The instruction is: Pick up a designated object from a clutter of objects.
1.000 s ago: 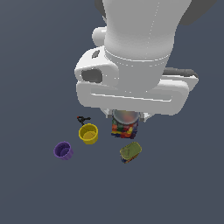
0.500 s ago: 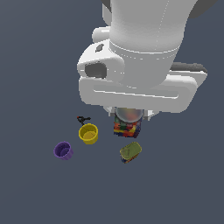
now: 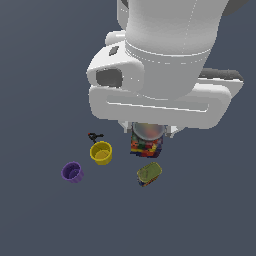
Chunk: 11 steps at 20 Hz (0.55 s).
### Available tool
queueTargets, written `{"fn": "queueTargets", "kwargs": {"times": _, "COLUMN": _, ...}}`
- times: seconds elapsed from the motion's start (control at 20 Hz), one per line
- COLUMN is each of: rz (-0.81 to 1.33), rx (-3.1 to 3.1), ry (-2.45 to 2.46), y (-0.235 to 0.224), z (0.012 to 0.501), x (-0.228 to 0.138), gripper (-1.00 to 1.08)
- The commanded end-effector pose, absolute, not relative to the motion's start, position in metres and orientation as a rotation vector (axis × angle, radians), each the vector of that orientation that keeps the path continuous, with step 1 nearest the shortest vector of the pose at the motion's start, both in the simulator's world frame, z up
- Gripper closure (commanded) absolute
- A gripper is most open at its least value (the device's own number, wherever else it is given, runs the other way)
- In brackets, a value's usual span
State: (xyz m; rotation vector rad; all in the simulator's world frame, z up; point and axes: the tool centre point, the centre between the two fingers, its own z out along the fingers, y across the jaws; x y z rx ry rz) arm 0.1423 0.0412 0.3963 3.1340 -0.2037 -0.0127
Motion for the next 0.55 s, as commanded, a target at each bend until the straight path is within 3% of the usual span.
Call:
{"fn": "queueTargets", "kwargs": {"times": 0.0, "rz": -0.006, "rx": 3.135, "ry": -0.204, "y": 0.0417, "z": 0.4036, "x": 0.1455, "gripper": 1.08}}
{"fn": "queueTargets", "kwargs": {"times": 0.5, "rz": -0.006, "rx": 3.135, "ry": -0.204, "y": 0.0427, "z": 0.4130, "x": 0.1515, "gripper": 1.08}}
